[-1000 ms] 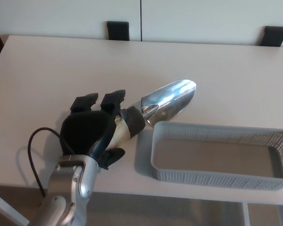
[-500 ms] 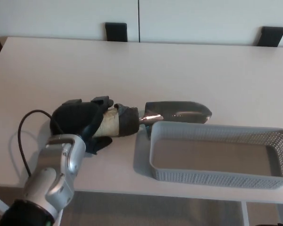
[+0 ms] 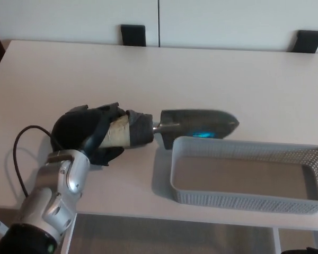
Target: The robot walks towards a desk on which a shovel is kept on the left hand side and a container is kept on the right hand side. The robot picks up the shovel using its left hand and places it in the container.
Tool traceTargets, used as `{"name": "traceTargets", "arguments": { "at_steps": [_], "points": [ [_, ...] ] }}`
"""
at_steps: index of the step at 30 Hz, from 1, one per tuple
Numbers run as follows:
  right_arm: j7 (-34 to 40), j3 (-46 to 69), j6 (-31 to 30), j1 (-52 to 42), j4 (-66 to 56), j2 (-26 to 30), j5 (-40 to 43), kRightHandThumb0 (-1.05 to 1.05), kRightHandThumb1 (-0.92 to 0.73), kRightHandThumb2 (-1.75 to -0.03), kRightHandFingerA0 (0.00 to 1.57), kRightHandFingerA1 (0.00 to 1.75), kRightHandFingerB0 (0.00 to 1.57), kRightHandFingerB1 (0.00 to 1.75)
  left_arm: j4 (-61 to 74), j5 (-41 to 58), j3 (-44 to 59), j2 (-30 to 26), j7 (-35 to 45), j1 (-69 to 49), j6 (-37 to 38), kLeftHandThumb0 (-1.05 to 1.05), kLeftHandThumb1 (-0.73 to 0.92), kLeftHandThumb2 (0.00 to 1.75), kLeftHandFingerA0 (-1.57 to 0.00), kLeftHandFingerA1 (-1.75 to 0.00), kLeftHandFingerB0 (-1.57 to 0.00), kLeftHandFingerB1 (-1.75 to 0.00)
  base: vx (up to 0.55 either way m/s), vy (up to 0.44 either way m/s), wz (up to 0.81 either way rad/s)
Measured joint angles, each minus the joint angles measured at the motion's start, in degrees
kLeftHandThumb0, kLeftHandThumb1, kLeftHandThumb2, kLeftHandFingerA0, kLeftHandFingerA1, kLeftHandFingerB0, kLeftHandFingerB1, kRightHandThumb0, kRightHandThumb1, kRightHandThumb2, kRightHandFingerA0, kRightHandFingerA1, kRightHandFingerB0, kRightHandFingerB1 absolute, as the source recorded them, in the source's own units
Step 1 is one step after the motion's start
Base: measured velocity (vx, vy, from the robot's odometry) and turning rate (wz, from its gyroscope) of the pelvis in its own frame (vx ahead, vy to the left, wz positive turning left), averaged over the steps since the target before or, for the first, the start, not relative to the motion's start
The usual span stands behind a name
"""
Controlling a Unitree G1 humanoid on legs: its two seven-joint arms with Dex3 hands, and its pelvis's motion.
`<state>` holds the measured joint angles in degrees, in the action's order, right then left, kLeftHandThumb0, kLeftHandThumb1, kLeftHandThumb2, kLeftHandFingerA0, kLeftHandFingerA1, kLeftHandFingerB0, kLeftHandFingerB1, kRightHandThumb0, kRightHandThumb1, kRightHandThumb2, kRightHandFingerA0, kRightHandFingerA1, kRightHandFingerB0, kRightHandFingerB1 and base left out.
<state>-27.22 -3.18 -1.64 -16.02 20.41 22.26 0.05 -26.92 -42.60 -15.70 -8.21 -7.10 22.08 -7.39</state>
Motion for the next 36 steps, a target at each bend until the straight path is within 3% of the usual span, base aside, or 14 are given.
{"name": "traceTargets", "arguments": {
  "at_steps": [5,7,10,14,18,20,21,24,25,27,31,36],
  "points": [
    [-0.1,-0.3,0.0,0.0,0.0,0.0,0.0,-0.43,-0.72,-0.61,0.3,0.42,0.24,0.35,0.6,3.5,4.5,3.4,0.8,-0.1,0.0,-0.17,0.81,0.64,-0.85,-1.5,-0.79,-0.82,0.0,0.0,0.0],
    [-0.1,-0.5,0.0,0.0,-0.1,0.0,0.0,-0.42,-0.72,-0.61,0.29,0.41,0.23,0.35,0.8,5.2,6.6,5.2,1.4,-0.1,-0.1,-0.17,0.77,0.64,-0.86,-1.57,-0.75,-0.96,0.0,0.0,0.0],
    [-0.1,-0.6,0.0,0.0,-0.1,0.0,0.0,-0.43,-0.72,-0.61,0.29,0.41,0.23,0.35,0.9,7.6,9.7,7.5,2.5,-0.1,-0.1,-0.19,0.75,0.64,-0.87,-1.6,-0.74,-0.98,0.0,0.0,0.0],
    [-0.1,-0.7,0.0,0.0,-0.1,0.0,0.0,-0.43,-0.72,-0.61,0.3,0.42,0.23,0.35,1.0,10.6,13.3,10.0,3.6,-0.1,-0.1,-0.21,0.74,0.64,-0.91,-1.57,-0.8,-1.0,0.0,0.0,0.0],
    [-0.1,-0.9,0.0,0.0,-0.1,0.0,0.0,-0.43,-0.72,-0.61,0.31,0.43,0.23,0.35,2.2,14.1,17.1,12.7,5.0,-0.5,-0.1,-0.22,0.77,0.62,-1.09,-1.36,-0.81,-0.91,0.0,0.0,0.0],
    [-0.1,-1.0,0.0,0.0,-0.1,0.0,0.0,-0.43,-0.73,-0.62,0.31,0.44,0.23,0.36,3.4,15.5,18.3,13.7,5.7,-1.0,-0.1,-0.23,0.76,0.62,-1.11,-1.34,-0.81,-0.89,0.0,0.0,0.0],
    [-0.1,-1.1,0.0,-0.1,-0.1,0.0,0.0,-0.48,-0.64,-0.76,0.26,0.48,0.21,0.43,4.3,16.4,19.0,14.3,6.2,-1.5,-0.1,-0.25,0.77,0.62,-1.14,-1.3,-0.82,-0.89,0.0,0.0,0.0],
    [-0.2,-1.2,0.0,-0.1,-0.1,0.0,0.0,-0.47,-0.64,-0.76,0.25,0.47,0.21,0.43,7.8,18.5,20.1,15.4,7.5,-3.2,-0.1,-0.21,0.82,0.65,-1.13,-1.29,-0.82,-0.9,0.0,0.0,0.0],
    [-0.2,-1.3,0.0,-0.1,-0.1,0.0,0.0,-0.42,-0.72,-0.61,0.3,0.43,0.23,0.35,10.0,19.4,20.2,15.7,8.1,-4.1,-0.1,-0.19,0.83,0.64,-1.13,-1.29,-0.8,-0.91,0.0,0.0,0.0],
    [-0.2,-1.4,0.0,-0.2,-0.1,0.0,0.0,-0.43,-0.72,-0.61,0.3,0.43,0.23,0.36,13.5,20.3,20.0,15.7,9.0,-5.7,-0.1,-0.21,0.84,0.64,-1.09,-1.32,-0.76,-0.93,0.0,0.0,0.0],
    [-0.2,-1.7,0.0,-0.4,0.0,0.0,-0.1,-0.44,-0.72,-0.61,0.32,0.43,0.24,0.35,20.5,21.5,18.5,14.8,10.7,-9.5,-0.1,-0.24,0.8,0.65,-1.05,-1.35,-0.81,-0.78,0.0,0.0,0.0],
    [-0.2,-2.2,0.0,-1.0,0.0,0.1,-0.3,-0.42,-0.72,-0.61,0.31,0.43,0.24,0.35,29.3,22.0,15.3,12.4,13.1,-14.6,-0.1,-0.21,0.8,0.65,-1.03,-1.32,-0.79,-0.82,0.0,0.0,0.0]
  ]
}}
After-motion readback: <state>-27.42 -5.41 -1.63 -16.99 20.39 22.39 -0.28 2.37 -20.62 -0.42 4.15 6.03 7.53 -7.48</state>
